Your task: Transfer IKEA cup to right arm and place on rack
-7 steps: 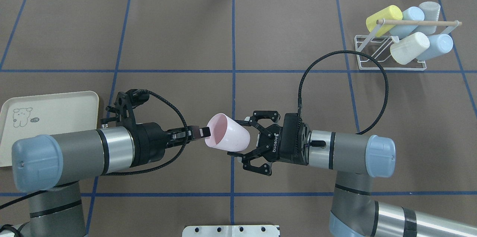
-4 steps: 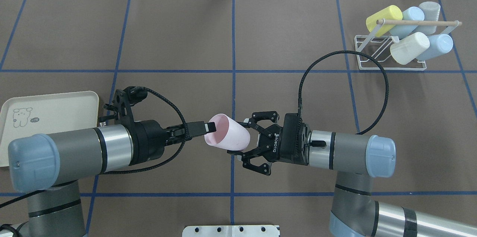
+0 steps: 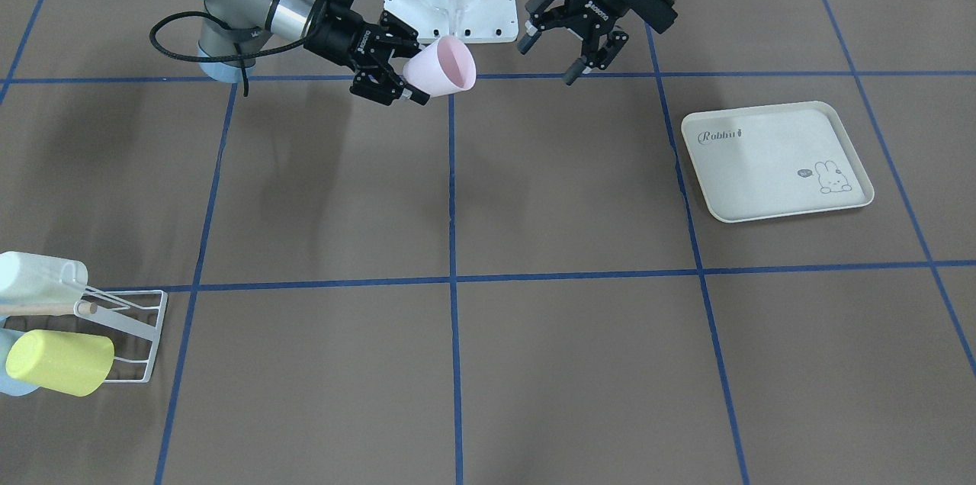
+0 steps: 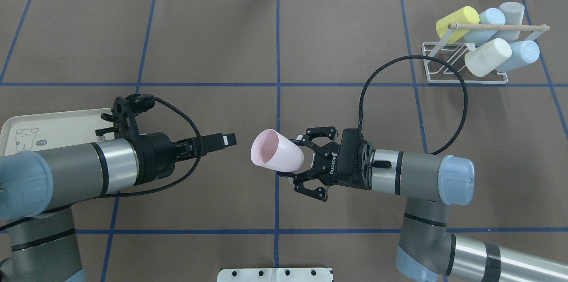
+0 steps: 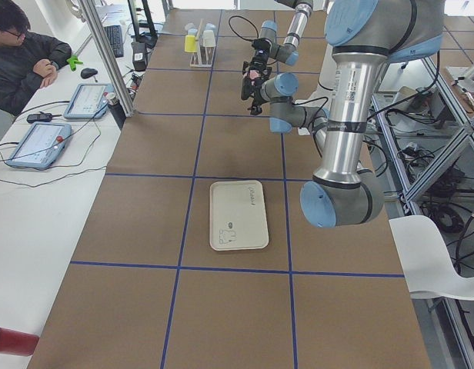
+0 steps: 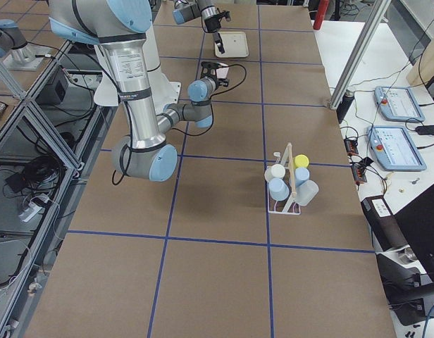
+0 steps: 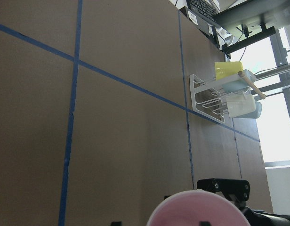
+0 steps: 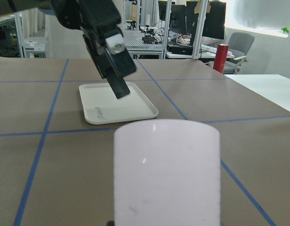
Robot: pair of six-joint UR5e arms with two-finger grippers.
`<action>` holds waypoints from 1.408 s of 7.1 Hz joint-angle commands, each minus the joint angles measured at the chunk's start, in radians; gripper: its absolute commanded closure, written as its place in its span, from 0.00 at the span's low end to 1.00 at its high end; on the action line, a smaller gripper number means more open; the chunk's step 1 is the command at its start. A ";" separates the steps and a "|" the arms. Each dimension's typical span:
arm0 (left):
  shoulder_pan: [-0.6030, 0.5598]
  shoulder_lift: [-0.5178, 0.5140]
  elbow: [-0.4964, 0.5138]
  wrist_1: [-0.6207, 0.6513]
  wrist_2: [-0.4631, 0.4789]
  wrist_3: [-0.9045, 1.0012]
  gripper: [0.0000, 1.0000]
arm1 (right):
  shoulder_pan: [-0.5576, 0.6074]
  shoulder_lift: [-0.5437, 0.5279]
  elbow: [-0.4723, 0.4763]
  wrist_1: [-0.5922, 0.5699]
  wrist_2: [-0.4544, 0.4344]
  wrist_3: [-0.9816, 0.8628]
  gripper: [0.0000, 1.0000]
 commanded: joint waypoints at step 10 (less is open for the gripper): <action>-0.407 0.372 -0.111 0.016 -0.269 0.515 0.00 | 0.538 -0.284 0.243 -0.694 -0.086 -0.896 1.00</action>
